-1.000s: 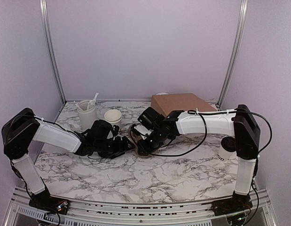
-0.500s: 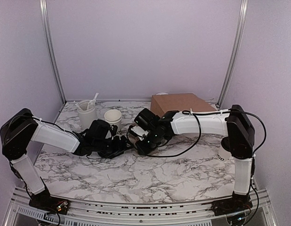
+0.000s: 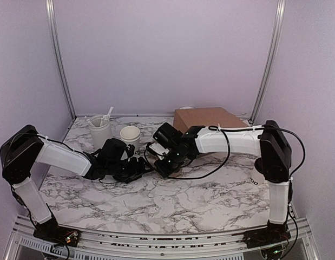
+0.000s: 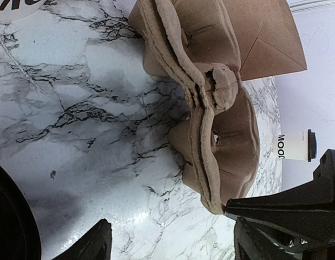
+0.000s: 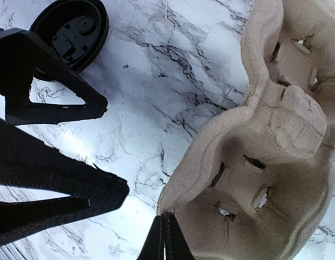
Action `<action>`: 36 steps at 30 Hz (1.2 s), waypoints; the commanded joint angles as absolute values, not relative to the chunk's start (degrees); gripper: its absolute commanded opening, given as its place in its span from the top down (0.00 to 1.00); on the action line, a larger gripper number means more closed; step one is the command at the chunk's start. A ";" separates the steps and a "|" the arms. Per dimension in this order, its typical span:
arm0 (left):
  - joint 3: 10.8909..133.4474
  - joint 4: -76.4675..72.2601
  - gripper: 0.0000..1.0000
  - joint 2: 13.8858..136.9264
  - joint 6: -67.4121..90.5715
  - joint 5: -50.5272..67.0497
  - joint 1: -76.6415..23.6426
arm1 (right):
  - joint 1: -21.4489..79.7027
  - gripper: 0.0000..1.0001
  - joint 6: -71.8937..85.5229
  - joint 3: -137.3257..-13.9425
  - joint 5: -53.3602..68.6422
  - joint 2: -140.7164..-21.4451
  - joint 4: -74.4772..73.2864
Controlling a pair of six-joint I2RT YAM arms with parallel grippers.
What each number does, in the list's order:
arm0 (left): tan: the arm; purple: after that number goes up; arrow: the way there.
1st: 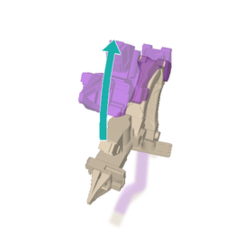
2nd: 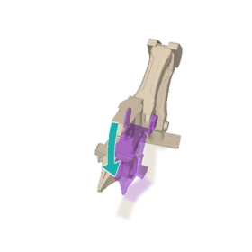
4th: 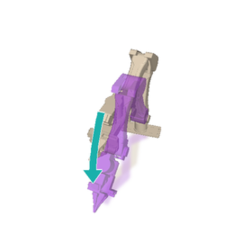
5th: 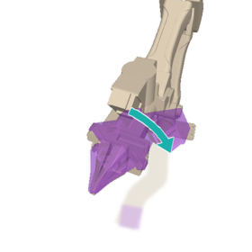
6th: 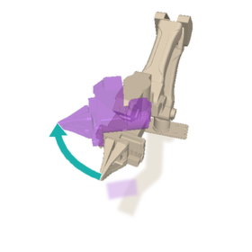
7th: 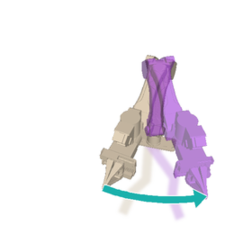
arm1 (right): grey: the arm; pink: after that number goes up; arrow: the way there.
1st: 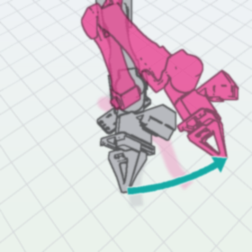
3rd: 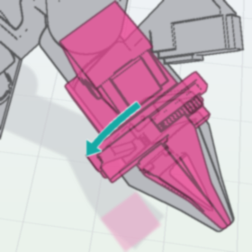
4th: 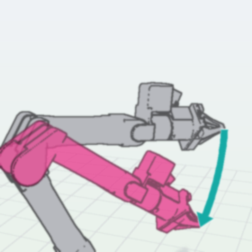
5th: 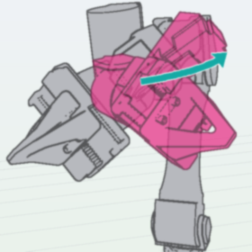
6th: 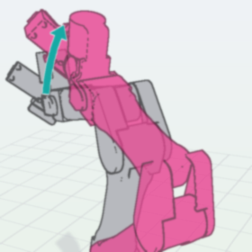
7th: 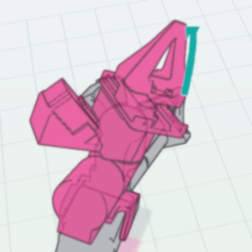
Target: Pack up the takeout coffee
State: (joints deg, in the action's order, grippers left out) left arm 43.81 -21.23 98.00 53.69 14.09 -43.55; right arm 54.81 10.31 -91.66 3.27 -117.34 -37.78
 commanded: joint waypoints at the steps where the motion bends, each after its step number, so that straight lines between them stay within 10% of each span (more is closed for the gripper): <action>1: 43.65 -22.32 0.22 96.95 53.35 14.55 -43.33 | 55.28 0.91 10.27 -94.30 2.38 -118.11 -38.45; 7: 43.65 -22.33 0.22 96.97 53.35 14.50 -43.33 | 55.28 0.76 10.35 -94.22 2.04 -118.67 -38.57; 36: 44.16 -22.41 0.23 97.66 53.17 15.03 -43.33 | 54.97 0.94 12.12 -95.15 2.92 -117.29 -38.29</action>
